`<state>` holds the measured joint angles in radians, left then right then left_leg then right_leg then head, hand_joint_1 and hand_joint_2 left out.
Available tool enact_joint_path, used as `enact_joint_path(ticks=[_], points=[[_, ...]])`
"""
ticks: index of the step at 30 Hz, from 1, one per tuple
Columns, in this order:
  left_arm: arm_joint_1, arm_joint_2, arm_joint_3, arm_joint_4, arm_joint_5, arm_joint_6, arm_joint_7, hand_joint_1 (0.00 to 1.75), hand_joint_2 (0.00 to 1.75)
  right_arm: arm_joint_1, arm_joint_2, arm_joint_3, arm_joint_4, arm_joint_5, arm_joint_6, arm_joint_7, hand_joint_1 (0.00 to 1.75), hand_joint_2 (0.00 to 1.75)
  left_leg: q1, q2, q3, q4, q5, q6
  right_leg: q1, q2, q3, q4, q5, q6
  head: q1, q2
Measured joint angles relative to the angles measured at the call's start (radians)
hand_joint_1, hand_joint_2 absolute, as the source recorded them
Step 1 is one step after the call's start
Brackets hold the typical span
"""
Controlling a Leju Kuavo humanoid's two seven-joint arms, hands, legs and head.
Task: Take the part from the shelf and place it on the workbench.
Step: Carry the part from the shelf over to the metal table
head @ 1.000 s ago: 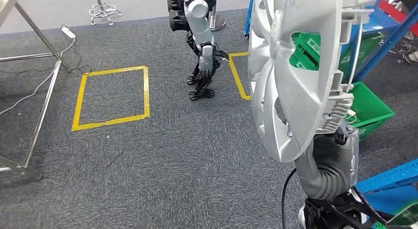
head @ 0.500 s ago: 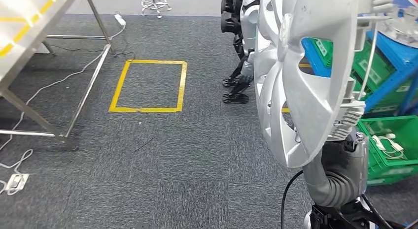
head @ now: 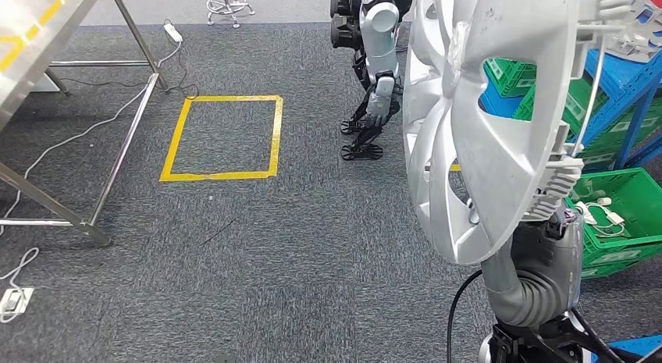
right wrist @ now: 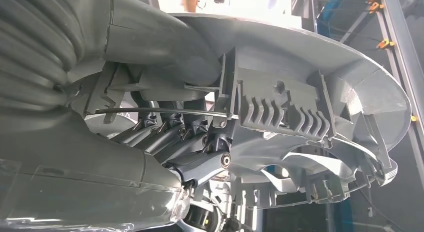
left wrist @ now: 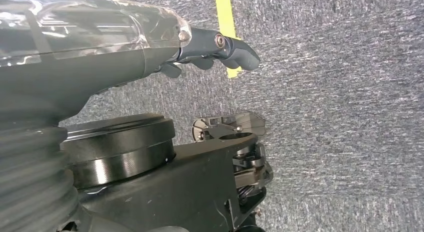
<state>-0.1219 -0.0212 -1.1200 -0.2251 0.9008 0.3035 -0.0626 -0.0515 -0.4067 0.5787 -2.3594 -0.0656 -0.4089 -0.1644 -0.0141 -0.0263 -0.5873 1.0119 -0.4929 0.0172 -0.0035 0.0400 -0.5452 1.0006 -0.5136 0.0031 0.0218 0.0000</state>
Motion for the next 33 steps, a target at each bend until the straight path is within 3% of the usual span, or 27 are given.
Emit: enact_joint_path(ticks=[2,4,7,8,9,10,11,13,15,18,19,21,23,24,25,26,29,31,33], points=[[0.000,0.000,0.000,0.000,0.000,-0.001,0.000,0.00,1.75,0.001,0.000,0.000,0.000,0.000,0.000,-0.001,1.75,1.75,0.000,0.001,0.003,-0.006,0.006,0.007,-0.001,0.001,0.002,-0.005,0.004,0.007,-0.002,0.000],[-0.001,0.000,0.000,0.000,0.000,-0.003,0.000,0.00,1.75,0.002,0.000,-0.003,0.000,-0.003,0.000,-0.004,1.75,1.75,0.006,0.005,0.011,-0.025,0.019,0.012,0.000,-0.006,-0.005,0.012,-0.016,0.014,-0.002,0.000],[-0.002,-0.001,0.000,0.000,-0.001,-0.005,0.001,0.00,1.75,0.002,0.000,-0.007,0.001,-0.006,0.001,-0.009,1.75,1.75,0.010,0.013,0.015,-0.038,0.028,0.013,-0.005,-0.026,-0.068,0.164,-0.108,0.027,0.011,0.000],[-0.001,-0.001,0.000,0.000,-0.001,-0.005,0.002,0.00,1.75,0.003,0.000,-0.007,0.003,-0.007,0.002,-0.010,1.75,1.75,0.010,0.016,0.015,-0.038,0.028,0.012,-0.008,-0.029,-0.089,0.217,-0.130,0.031,0.014,0.000],[-0.001,-0.001,0.000,0.000,-0.001,-0.005,0.002,0.00,1.75,0.003,0.000,-0.007,0.005,-0.007,0.002,-0.010,1.75,1.75,0.010,0.018,0.014,-0.037,0.028,0.011,-0.013,-0.031,-0.099,0.244,-0.134,0.036,0.016,0.000],[-0.001,-0.001,0.000,0.000,-0.001,-0.006,0.003,0.00,1.75,0.003,0.000,-0.007,0.008,-0.007,0.002,-0.011,1.75,1.75,0.011,0.019,0.013,-0.036,0.029,0.008,-0.017,-0.033,-0.091,0.234,-0.119,0.040,0.016,0.000],[-0.001,-0.002,0.000,0.000,-0.001,-0.006,0.003,0.00,1.75,0.003,0.000,-0.007,0.011,-0.008,0.003,-0.011,1.75,1.75,0.013,0.019,0.012,-0.035,0.030,0.004,-0.022,-0.034,-0.067,0.188,-0.088,0.044,0.017,0.000],[-0.003,-0.001,0.000,0.000,-0.001,-0.006,0.003,0.00,1.75,0.004,0.001,-0.007,0.014,-0.008,0.005,-0.012,1.75,1.75,0.015,0.013,0.008,-0.029,0.031,-0.009,-0.031,-0.026,0.000,0.055,-0.029,0.049,0.018,0.000],[-0.004,-0.001,0.000,0.000,-0.001,-0.006,0.003,0.00,1.75,0.005,0.001,-0.007,0.015,-0.009,0.007,-0.015,1.75,1.75,0.015,0.007,0.001,-0.022,0.035,-0.024,-0.030,-0.018,0.031,-0.011,-0.007,0.040,0.016,0.000],[-0.003,0.000,0.000,0.001,-0.001,-0.006,0.003,0.00,1.75,0.006,0.001,-0.008,0.017,-0.009,0.010,-0.017,1.75,1.75,0.019,0.003,-0.010,-0.018,0.039,-0.044,-0.023,-0.028,0.022,-0.009,0.004,0.011,0.008,0.000],[-0.003,0.000,0.000,0.001,-0.001,-0.006,0.003,0.00,1.75,0.006,0.001,-0.008,0.017,-0.009,0.011,-0.017,1.75,1.75,0.021,0.009,-0.018,-0.001,0.022,-0.047,-0.021,-0.033,0.017,-0.010,0.010,0.002,0.004,0.000],[-0.003,0.000,0.000,0.001,-0.001,-0.006,0.003,0.00,1.75,0.006,0.001,-0.008,0.017,-0.009,0.011,-0.018,1.75,1.75,0.023,0.026,-0.056,0.094,-0.054,-0.051,-0.018,-0.044,0.004,-0.012,0.023,-0.016,-0.007,0.000],[-0.003,0.000,0.000,0.001,-0.001,-0.006,0.003,0.00,1.75,0.007,0.001,-0.008,0.017,-0.009,0.011,-0.018,1.75,1.75,0.023,0.029,-0.099,0.224,-0.135,-0.053,-0.011,-0.054,-0.014,-0.012,0.035,-0.023,-0.019,0.000],[-0.003,0.000,0.000,0.001,-0.001,-0.006,0.003,0.00,1.75,0.007,0.001,-0.008,0.018,-0.009,0.011,-0.018,1.75,1.75,0.023,0.028,-0.103,0.260,-0.153,-0.052,-0.007,-0.058,-0.023,-0.011,0.041,-0.024,-0.024,0.000],[-0.003,0.000,0.000,0.001,-0.001,-0.006,0.003,0.00,1.75,0.007,0.002,-0.008,0.019,-0.010,0.011,-0.018,1.75,1.75,0.022,0.027,-0.089,0.259,-0.153,-0.049,-0.004,-0.061,-0.032,-0.011,0.048,-0.024,-0.028,0.000],[-0.003,0.001,0.000,0.001,-0.001,-0.006,0.003,0.00,1.75,0.007,0.002,-0.008,0.019,-0.011,0.011,-0.018,1.75,1.75,0.021,0.027,-0.053,0.218,-0.136,-0.045,0.000,-0.064,-0.041,-0.010,0.054,-0.024,-0.030,0.000],[-0.005,0.001,0.000,0.001,-0.001,-0.006,0.003,0.00,1.75,0.007,0.003,-0.008,0.020,-0.013,0.013,-0.018,1.75,1.75,0.014,0.034,0.094,0.007,-0.077,-0.028,0.006,-0.068,-0.057,-0.007,0.072,-0.017,-0.032,0.000],[-0.006,0.002,0.000,0.001,-0.002,-0.006,0.003,0.00,1.75,0.007,0.004,-0.008,0.020,-0.015,0.013,-0.020,1.75,1.75,0.008,0.036,0.122,-0.044,-0.067,-0.022,0.005,-0.072,-0.061,-0.005,0.082,-0.006,-0.032,0.000],[-0.005,0.003,0.000,0.001,-0.002,-0.006,0.004,0.00,1.75,0.007,0.004,-0.009,0.020,-0.017,0.013,-0.021,1.75,1.75,0.005,0.031,0.114,-0.045,-0.051,-0.014,0.000,-0.074,-0.065,-0.003,0.087,0.005,-0.032,0.000]])
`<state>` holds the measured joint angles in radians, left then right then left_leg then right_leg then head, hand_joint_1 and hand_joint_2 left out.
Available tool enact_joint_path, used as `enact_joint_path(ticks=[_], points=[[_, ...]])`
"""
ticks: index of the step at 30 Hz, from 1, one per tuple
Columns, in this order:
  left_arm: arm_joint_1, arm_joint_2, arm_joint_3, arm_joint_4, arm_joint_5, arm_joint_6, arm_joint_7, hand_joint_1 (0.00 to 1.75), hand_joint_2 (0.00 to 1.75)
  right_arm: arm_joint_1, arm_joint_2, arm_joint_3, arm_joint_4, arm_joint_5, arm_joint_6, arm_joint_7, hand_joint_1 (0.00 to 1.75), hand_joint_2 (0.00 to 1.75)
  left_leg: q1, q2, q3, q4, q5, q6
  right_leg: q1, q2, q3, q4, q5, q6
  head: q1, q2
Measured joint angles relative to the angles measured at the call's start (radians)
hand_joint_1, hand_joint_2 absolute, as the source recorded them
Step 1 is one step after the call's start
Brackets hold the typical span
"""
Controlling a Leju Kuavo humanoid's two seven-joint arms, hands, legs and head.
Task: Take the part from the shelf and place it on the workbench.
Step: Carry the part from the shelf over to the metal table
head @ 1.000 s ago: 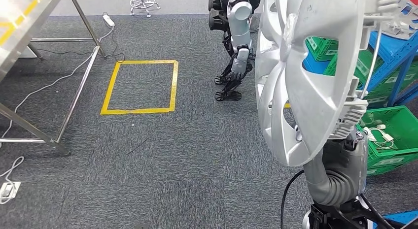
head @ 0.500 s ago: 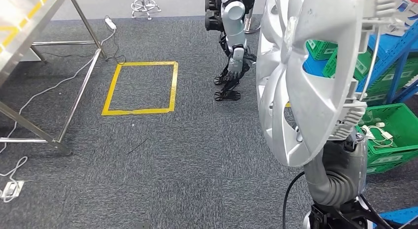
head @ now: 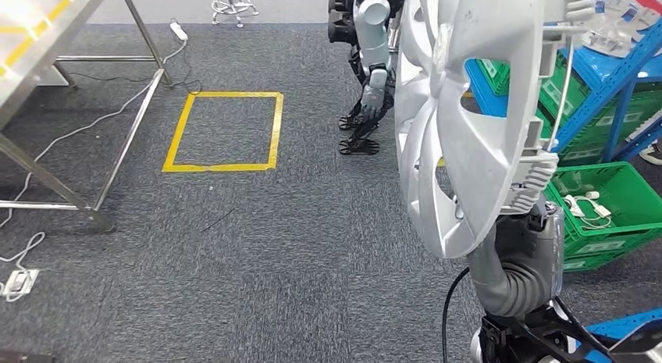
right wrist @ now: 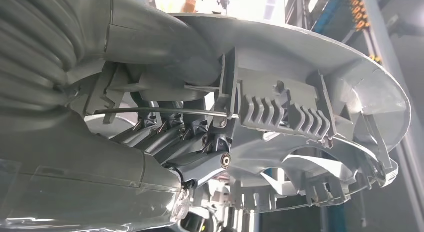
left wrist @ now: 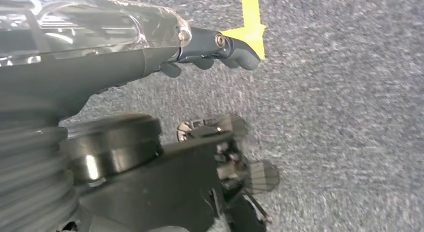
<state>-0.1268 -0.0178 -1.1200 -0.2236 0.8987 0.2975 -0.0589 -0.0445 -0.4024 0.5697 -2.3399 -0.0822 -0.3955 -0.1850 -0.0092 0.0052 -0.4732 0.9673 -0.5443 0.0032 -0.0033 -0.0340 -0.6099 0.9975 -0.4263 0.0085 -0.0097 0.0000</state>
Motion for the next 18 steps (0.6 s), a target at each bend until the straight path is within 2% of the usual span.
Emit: enact_joint_path(ticks=[1,2,3,5,6,7,8,10,11,12,13,15,16,17,18], points=[[0.000,0.000,0.000,0.000,0.000,0.000,0.000,0.00,1.75,0.000,0.000,0.000,0.000,-0.001,0.000,0.000,1.75,1.75,0.000,-0.002,-0.006,-0.002,0.010,0.006,-0.003,0.004,-0.005,0.009,-0.013,0.006,0.000,0.000],[-0.001,0.001,0.000,0.000,0.000,0.000,0.001,0.00,1.75,0.000,0.000,-0.001,0.000,-0.001,0.000,-0.001,1.75,1.75,0.001,-0.003,-0.014,-0.004,0.021,0.013,-0.004,0.010,-0.016,0.036,-0.043,0.011,0.002,0.000],[-0.002,0.000,0.000,0.000,0.000,0.000,0.002,0.00,1.75,0.001,0.000,-0.002,0.000,-0.001,0.000,-0.001,1.75,1.75,0.001,-0.004,-0.024,-0.005,0.032,0.018,-0.006,0.017,-0.030,0.082,-0.089,0.015,0.004,0.000],[-0.002,0.000,0.000,0.000,0.000,0.000,0.002,0.00,1.75,0.001,0.000,-0.004,0.000,-0.002,0.001,-0.003,1.75,1.75,-0.002,-0.008,-0.049,-0.003,0.051,0.025,-0.006,0.025,-0.058,0.210,-0.183,0.021,0.011,0.000],[-0.002,0.000,0.000,0.000,0.000,0.000,0.002,0.00,1.75,0.001,0.000,-0.004,0.002,-0.002,0.001,-0.003,1.75,1.75,-0.003,-0.010,-0.062,-0.002,0.060,0.026,-0.006,0.026,-0.062,0.258,-0.205,0.022,0.013,0.000],[-0.001,0.001,0.000,0.000,0.000,0.000,0.002,0.00,1.75,0.001,0.000,-0.004,0.003,-0.002,0.001,-0.004,1.75,1.75,-0.004,-0.012,-0.075,0.000,0.068,0.026,-0.006,0.026,-0.053,0.277,-0.206,0.022,0.014,0.000],[-0.001,0.001,0.000,0.000,0.000,0.000,0.003,0.00,1.75,0.001,0.000,-0.004,0.004,-0.002,0.001,-0.005,1.75,1.75,-0.005,-0.013,-0.088,0.003,0.076,0.025,-0.006,0.026,-0.029,0.260,-0.189,0.021,0.016,0.000],[-0.001,0.000,0.000,0.000,0.000,0.000,0.003,0.00,1.75,0.000,0.000,-0.004,0.006,-0.002,0.001,-0.006,1.75,1.75,-0.005,-0.016,-0.110,0.010,0.090,0.020,-0.005,0.029,0.063,0.135,-0.142,0.013,0.021,0.000],[-0.001,0.000,0.000,0.000,0.000,0.000,0.003,0.00,1.75,0.000,0.000,-0.005,0.005,-0.002,0.001,-0.006,1.75,1.75,-0.007,-0.016,-0.119,0.013,0.095,0.017,-0.003,0.031,0.111,0.060,-0.127,0.008,0.025,0.000],[-0.001,-0.001,0.000,0.000,0.000,0.000,0.003,0.00,1.75,0.000,0.000,-0.005,0.005,-0.002,0.001,-0.007,1.75,1.75,-0.008,-0.016,-0.127,0.017,0.102,0.013,-0.001,0.033,0.145,0.003,-0.122,0.003,0.027,0.000],[-0.001,-0.001,0.000,0.000,0.000,0.000,0.003,0.00,1.75,0.000,0.000,-0.005,0.005,-0.002,0.000,-0.007,1.75,1.75,-0.008,-0.014,-0.133,0.019,0.109,0.008,0.001,0.034,0.161,-0.029,-0.122,-0.001,0.029,0.000],[0.000,-0.001,0.000,0.000,0.000,0.000,0.004,0.00,1.75,0.000,0.000,-0.005,0.005,-0.002,0.000,-0.008,1.75,1.75,-0.008,-0.011,-0.142,0.021,0.120,-0.002,0.002,0.033,0.158,-0.045,-0.116,-0.011,0.031,0.000],[0.001,-0.001,0.000,0.000,0.000,0.000,0.005,0.00,1.75,0.000,0.000,-0.005,0.005,-0.002,0.000,-0.008,1.75,1.75,-0.007,-0.010,-0.148,0.028,0.112,-0.007,0.000,0.030,0.153,-0.048,-0.108,-0.017,0.030,0.000],[0.001,-0.001,0.000,0.000,0.000,0.000,0.006,0.00,1.75,-0.001,0.001,-0.005,0.005,-0.002,0.000,-0.008,1.75,1.75,-0.005,-0.009,-0.157,0.050,0.087,-0.012,-0.001,0.027,0.146,-0.051,-0.098,-0.025,0.028,0.000],[0.001,0.000,0.000,0.000,0.000,0.000,0.006,0.00,1.75,0.000,0.001,-0.005,0.005,-0.002,0.000,-0.009,1.75,1.75,-0.003,-0.008,-0.172,0.090,0.046,-0.017,-0.003,0.024,0.136,-0.053,-0.088,-0.031,0.024,0.000]])
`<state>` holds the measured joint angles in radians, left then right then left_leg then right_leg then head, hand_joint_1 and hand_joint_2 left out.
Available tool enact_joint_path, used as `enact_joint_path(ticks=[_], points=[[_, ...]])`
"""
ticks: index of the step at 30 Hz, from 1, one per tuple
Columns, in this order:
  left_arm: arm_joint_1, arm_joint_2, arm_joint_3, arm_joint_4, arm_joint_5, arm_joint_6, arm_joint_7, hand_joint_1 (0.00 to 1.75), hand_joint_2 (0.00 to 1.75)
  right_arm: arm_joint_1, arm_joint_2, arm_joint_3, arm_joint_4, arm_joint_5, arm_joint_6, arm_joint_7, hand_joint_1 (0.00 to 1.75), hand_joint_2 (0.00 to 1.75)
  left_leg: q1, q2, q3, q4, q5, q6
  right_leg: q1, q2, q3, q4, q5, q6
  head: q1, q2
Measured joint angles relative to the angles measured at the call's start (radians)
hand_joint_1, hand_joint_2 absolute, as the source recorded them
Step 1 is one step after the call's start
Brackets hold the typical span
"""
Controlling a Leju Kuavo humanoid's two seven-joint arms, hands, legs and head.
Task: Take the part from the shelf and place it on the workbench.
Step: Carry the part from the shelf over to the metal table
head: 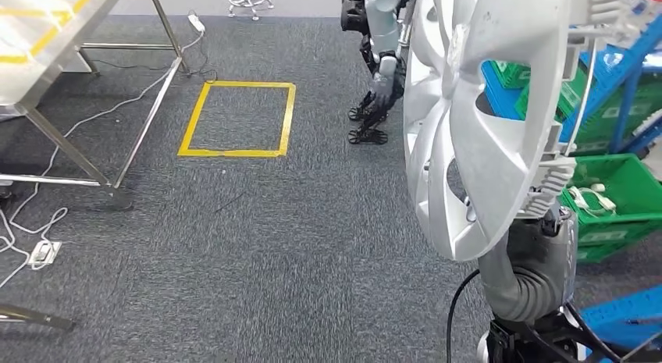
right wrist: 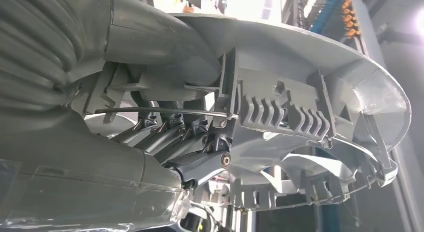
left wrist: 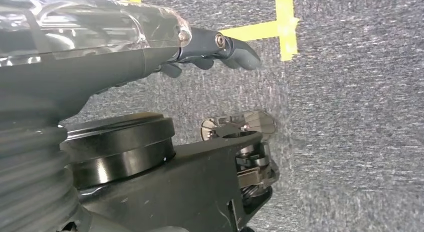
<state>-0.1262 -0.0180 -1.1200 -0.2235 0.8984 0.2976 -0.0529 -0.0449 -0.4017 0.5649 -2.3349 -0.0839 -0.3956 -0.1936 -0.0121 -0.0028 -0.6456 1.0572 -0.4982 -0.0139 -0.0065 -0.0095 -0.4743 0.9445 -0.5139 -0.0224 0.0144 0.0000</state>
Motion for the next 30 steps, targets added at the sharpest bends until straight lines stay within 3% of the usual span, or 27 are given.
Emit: enact_joint_path(ticks=[2,3,4,5,7,9,10,13,15,17,18,19,20,21,23,25,28,30], points=[[0.000,0.001,0.000,0.000,0.000,0.000,0.001,0.00,1.75,0.000,0.000,0.000,0.000,0.000,0.000,-0.001,1.75,1.75,0.008,0.001,-0.036,0.123,-0.093,-0.011,0.001,-0.003,-0.025,0.004,0.017,-0.004,-0.009,0.000],[0.000,0.001,0.000,0.000,0.000,0.000,0.001,0.00,1.75,0.001,0.000,0.000,0.000,0.000,0.000,-0.001,1.75,1.75,0.011,0.001,-0.045,0.178,-0.117,-0.016,0.001,-0.004,-0.039,0.006,0.025,-0.003,-0.012,0.000],[0.000,0.001,0.000,0.000,0.000,0.000,0.001,0.00,1.75,0.001,0.000,0.000,0.001,0.000,0.000,-0.001,1.75,1.75,0.015,0.001,-0.044,0.209,-0.117,-0.020,0.001,-0.005,-0.053,0.009,0.032,-0.001,-0.015,0.000],[0.000,0.001,0.000,0.000,0.000,0.000,0.001,0.00,1.75,0.001,0.000,0.000,0.002,0.000,0.000,-0.001,1.75,1.75,0.019,0.002,-0.027,0.210,-0.095,-0.024,0.001,-0.006,-0.067,0.013,0.039,0.001,-0.018,0.000],[0.000,0.002,0.000,0.000,0.000,0.001,0.000,0.00,1.75,0.003,0.000,0.000,0.003,0.000,0.000,-0.001,1.75,1.75,0.026,0.004,0.049,0.127,-0.038,-0.028,-0.001,-0.006,-0.093,0.025,0.050,0.010,-0.024,0.000],[-0.002,0.001,0.000,0.000,0.000,0.002,-0.001,0.00,1.75,0.005,0.000,0.000,0.003,0.000,-0.001,-0.001,1.75,1.75,0.028,0.005,0.140,-0.002,-0.038,-0.027,0.000,-0.007,-0.113,0.042,0.057,0.020,-0.028,0.000],[-0.002,0.001,0.000,0.000,0.000,0.002,-0.002,0.00,1.75,0.006,0.001,0.000,0.003,0.000,-0.002,-0.001,1.75,1.75,0.027,0.004,0.167,-0.046,-0.052,-0.022,0.000,-0.007,-0.119,0.049,0.060,0.026,-0.027,0.000],[0.000,0.001,0.000,0.000,0.001,0.003,-0.003,0.00,1.75,0.007,0.001,-0.001,0.003,0.000,-0.003,-0.002,1.75,1.75,0.020,0.002,0.171,-0.074,-0.061,0.004,-0.006,-0.006,-0.130,0.060,0.066,0.044,-0.022,0.000],[0.000,0.001,0.000,0.000,0.002,0.004,-0.003,0.00,1.75,0.007,0.002,-0.001,0.003,0.000,-0.003,-0.002,1.75,1.75,0.019,0.003,0.163,-0.076,-0.049,0.022,-0.009,-0.002,-0.151,0.114,0.021,0.051,-0.018,0.000],[0.000,0.001,0.000,0.000,0.002,0.005,-0.003,0.00,1.75,0.009,0.002,-0.001,0.004,0.000,-0.003,-0.002,1.75,1.75,0.014,0.004,0.152,-0.075,-0.039,0.034,-0.010,0.001,-0.193,0.238,-0.057,0.055,-0.009,0.000],[0.000,0.001,0.000,0.000,0.002,0.006,-0.002,0.00,1.75,0.009,0.003,-0.001,0.004,-0.001,-0.003,-0.002,1.75,1.75,0.010,0.004,0.147,-0.075,-0.035,0.038,-0.009,0.002,-0.210,0.297,-0.086,0.055,-0.005,0.000],[0.001,0.001,0.000,0.000,0.002,0.006,-0.002,0.00,1.75,0.010,0.003,-0.001,0.005,-0.002,-0.003,-0.002,1.75,1.75,0.006,0.004,0.143,-0.075,-0.031,0.039,-0.009,0.002,-0.214,0.330,-0.096,0.053,-0.001,0.000],[0.001,0.001,0.000,0.000,0.002,0.006,-0.001,0.00,1.75,0.011,0.004,-0.001,0.006,-0.004,-0.004,-0.002,1.75,1.75,0.002,0.003,0.139,-0.074,-0.028,0.041,-0.007,0.003,-0.203,0.327,-0.088,0.048,0.003,0.000],[0.001,0.001,0.000,0.000,0.002,0.006,0.000,0.00,1.75,0.011,0.004,-0.001,0.007,-0.006,-0.005,-0.002,1.75,1.75,-0.002,0.003,0.138,-0.074,-0.027,0.041,-0.004,0.003,-0.176,0.287,-0.062,0.041,0.006,0.000],[0.001,-0.001,0.000,0.000,0.003,0.006,0.001,0.00,1.75,0.011,0.005,-0.002,0.008,-0.011,-0.007,-0.002,1.75,1.75,-0.007,0.002,0.136,-0.073,-0.025,0.040,0.007,0.005,-0.103,0.157,-0.003,0.020,0.008,0.000],[0.000,-0.004,0.000,-0.001,0.003,0.006,0.002,0.00,1.75,0.011,0.005,-0.002,0.008,-0.017,-0.008,-0.002,1.75,1.75,-0.007,0.003,0.128,-0.070,-0.022,0.034,0.017,0.007,-0.066,0.076,0.022,0.003,0.009,0.000],[-0.001,-0.008,0.000,-0.001,0.003,0.006,0.003,0.00,1.75,0.011,0.005,-0.004,0.008,-0.023,-0.010,-0.002,1.75,1.75,-0.007,0.005,0.116,-0.067,-0.019,0.021,0.016,0.005,-0.063,0.046,0.023,-0.002,0.016,0.000],[-0.002,-0.007,0.000,-0.001,0.003,0.006,0.003,0.00,1.75,0.011,0.006,-0.007,0.008,-0.024,-0.010,-0.002,1.75,1.75,-0.008,0.005,0.109,-0.061,-0.020,0.019,0.013,0.004,-0.057,0.027,0.022,0.005,0.013,0.000]])
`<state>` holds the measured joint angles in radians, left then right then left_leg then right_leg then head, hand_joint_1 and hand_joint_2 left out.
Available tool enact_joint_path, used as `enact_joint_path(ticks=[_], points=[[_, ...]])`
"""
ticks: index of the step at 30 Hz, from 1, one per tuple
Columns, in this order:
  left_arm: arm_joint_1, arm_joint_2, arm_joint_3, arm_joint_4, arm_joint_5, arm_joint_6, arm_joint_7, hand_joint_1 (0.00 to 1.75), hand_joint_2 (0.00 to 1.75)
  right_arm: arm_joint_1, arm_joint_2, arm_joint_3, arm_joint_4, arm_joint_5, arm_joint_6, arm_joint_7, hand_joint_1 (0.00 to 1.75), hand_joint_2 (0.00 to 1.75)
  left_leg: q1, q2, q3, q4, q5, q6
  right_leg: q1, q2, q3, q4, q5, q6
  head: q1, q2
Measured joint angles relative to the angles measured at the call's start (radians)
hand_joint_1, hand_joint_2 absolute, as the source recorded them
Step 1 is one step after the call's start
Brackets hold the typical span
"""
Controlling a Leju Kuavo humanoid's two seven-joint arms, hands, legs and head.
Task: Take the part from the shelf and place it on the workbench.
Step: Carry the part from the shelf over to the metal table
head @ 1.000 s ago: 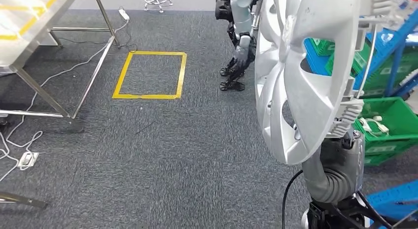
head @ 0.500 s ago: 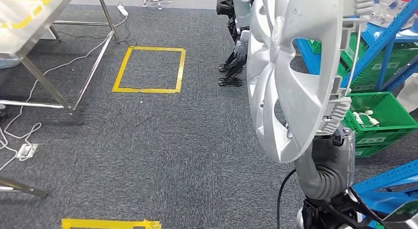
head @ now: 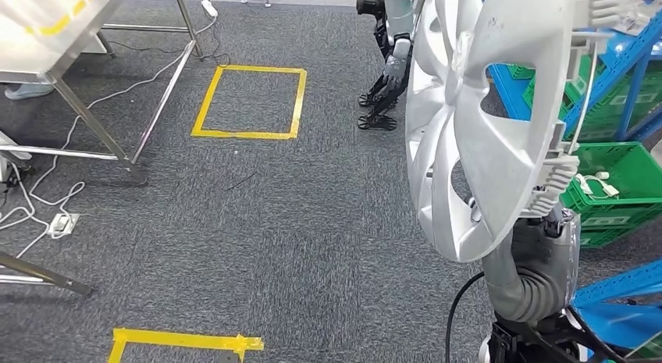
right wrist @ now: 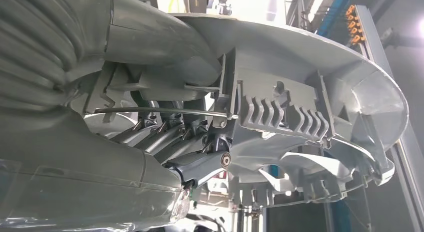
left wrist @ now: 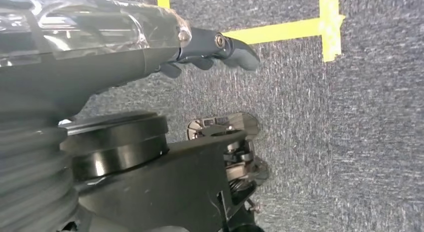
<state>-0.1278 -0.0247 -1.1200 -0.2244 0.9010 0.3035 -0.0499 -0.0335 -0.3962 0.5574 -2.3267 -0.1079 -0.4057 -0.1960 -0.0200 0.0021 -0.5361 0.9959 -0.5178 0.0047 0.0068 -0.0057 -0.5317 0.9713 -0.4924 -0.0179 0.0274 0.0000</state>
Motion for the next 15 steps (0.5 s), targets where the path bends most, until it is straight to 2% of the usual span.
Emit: enact_joint_path(ticks=[1,3,4,7,15], points=[[0.000,0.001,0.000,0.000,0.000,0.000,0.000,0.00,1.75,0.001,0.000,-0.002,0.000,0.000,0.000,0.000,1.75,1.75,0.001,0.000,0.000,0.000,-0.009,0.006,0.000,0.000,0.000,-0.002,-0.002,0.005,-0.004,0.000],[0.001,0.002,0.000,0.001,0.000,0.000,0.000,0.00,1.75,0.001,0.000,-0.003,0.000,0.000,-0.001,0.000,1.75,1.75,0.001,-0.001,0.005,-0.010,0.001,0.018,0.001,0.003,-0.003,0.007,-0.008,0.012,-0.010,0.000],[0.002,0.003,0.000,0.001,0.000,0.000,0.001,0.00,1.75,0.002,0.000,-0.003,0.000,0.000,-0.001,0.000,1.75,1.75,0.001,-0.002,0.007,-0.009,-0.006,0.017,0.001,0.002,-0.003,0.010,-0.009,0.011,-0.011,0.000],[0.002,0.004,0.000,0.002,0.000,0.000,0.000,0.00,1.75,0.002,0.000,-0.004,0.000,-0.001,-0.001,0.000,1.75,1.75,0.003,-0.002,0.007,-0.009,0.003,0.008,0.001,0.001,-0.004,0.015,-0.010,0.011,-0.013,0.000],[0.002,0.005,0.000,0.002,0.000,0.000,0.001,0.00,1.75,0.002,0.002,-0.009,0.001,-0.009,-0.001,0.000,1.75,1.75,0.003,-0.001,0.007,-0.009,0.003,0.007,0.001,0.001,-0.004,0.016,-0.011,0.010,-0.014,0.000]])
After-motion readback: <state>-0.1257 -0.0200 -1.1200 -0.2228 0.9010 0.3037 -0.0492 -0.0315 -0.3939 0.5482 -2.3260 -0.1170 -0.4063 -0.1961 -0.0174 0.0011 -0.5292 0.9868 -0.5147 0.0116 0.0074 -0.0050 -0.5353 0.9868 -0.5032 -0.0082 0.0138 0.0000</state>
